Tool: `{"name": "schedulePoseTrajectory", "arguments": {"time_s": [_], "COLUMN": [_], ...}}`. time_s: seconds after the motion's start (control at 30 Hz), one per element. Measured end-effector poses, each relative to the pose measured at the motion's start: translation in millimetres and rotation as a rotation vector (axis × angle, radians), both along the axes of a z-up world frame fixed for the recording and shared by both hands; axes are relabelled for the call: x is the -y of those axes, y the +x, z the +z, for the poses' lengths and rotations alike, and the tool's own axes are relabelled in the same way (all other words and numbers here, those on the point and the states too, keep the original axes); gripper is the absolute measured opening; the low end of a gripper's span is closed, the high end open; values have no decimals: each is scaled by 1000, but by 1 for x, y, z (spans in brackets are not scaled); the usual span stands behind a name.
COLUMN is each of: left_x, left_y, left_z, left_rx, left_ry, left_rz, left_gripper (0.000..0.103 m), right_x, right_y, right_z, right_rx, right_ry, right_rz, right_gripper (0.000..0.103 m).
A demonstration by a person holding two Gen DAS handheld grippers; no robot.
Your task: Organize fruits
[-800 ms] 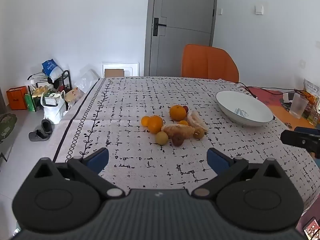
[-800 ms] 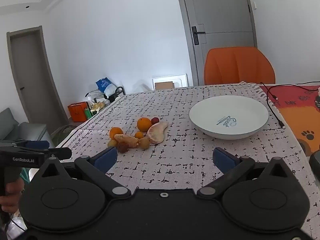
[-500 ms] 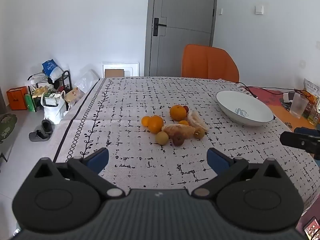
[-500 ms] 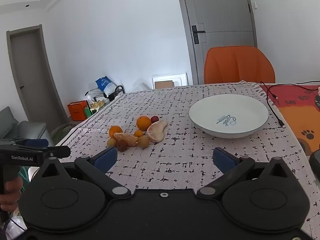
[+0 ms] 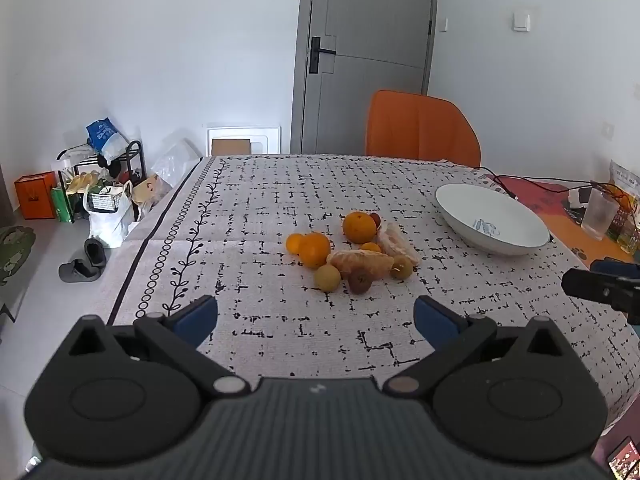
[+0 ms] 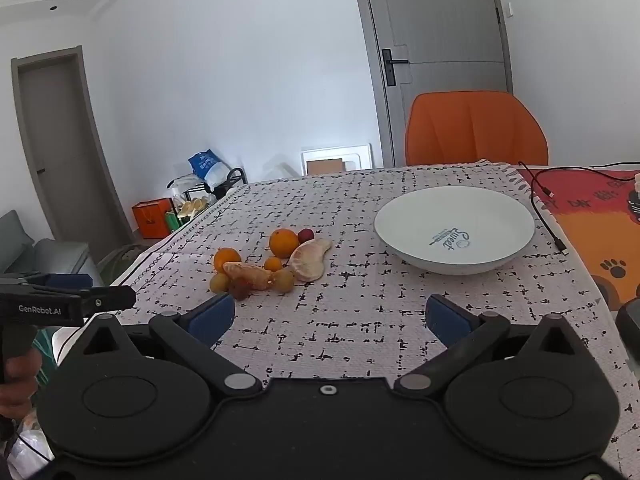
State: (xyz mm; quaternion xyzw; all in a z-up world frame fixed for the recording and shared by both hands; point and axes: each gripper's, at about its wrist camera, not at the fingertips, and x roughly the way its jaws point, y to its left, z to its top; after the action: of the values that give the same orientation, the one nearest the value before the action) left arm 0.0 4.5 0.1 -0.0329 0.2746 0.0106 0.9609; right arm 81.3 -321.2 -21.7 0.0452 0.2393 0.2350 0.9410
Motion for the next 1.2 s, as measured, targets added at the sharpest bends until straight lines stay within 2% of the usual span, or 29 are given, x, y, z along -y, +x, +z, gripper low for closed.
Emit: {"name": "schedulePoseTrajectory", "arguments": {"time_s": [1.2], "left_x": [-1], "left_y": [-1], "left_z": [1], "left_rx": [2], "left_ry": [-1], "left_rz": [4], "left_gripper": [103], "right_x": [-1], "right_y": [2], "right_z": [-4], "right_rx": [-9], "right_ry": [-42], "right_rz": [-3], "right_gripper": [103]}}
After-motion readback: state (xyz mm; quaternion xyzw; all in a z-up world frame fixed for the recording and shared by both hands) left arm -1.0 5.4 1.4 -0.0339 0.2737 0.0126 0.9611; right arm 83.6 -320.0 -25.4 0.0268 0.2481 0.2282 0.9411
